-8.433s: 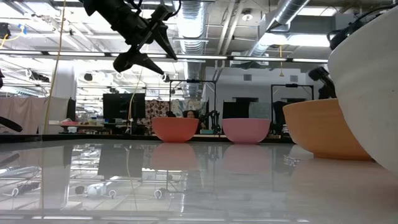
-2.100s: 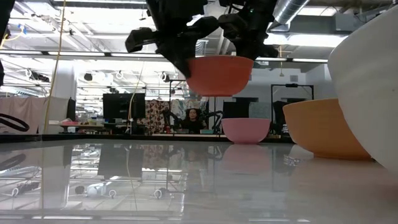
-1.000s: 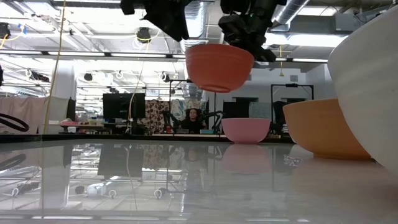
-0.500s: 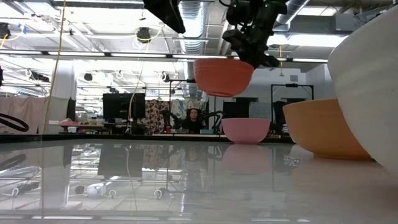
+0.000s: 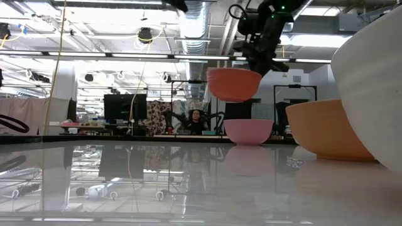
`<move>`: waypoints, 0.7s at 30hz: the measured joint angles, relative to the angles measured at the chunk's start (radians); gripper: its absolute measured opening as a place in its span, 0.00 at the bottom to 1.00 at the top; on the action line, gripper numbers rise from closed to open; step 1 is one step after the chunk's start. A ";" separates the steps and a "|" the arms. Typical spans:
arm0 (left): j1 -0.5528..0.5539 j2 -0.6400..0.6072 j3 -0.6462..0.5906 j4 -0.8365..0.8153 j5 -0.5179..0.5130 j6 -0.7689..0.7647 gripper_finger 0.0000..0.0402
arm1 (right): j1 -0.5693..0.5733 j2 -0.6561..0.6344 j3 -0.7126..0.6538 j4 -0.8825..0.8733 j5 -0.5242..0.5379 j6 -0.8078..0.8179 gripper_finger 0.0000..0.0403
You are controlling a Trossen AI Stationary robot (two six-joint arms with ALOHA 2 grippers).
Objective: Nest bowls inside each other
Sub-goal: Stack the orange bowl on top of the blue patterned bowl
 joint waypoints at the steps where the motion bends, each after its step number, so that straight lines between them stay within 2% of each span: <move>1: 0.001 -0.016 0.000 0.012 -0.001 -0.002 0.29 | -0.011 0.000 0.000 0.000 -0.007 -0.003 0.04; 10: 0.029 -0.147 0.000 0.026 -0.063 -0.037 0.29 | -0.111 0.000 0.000 -0.024 -0.015 -0.032 0.04; 21: 0.032 -0.249 0.000 -0.009 -0.201 -0.049 0.29 | -0.266 -0.033 0.000 -0.082 -0.026 -0.089 0.04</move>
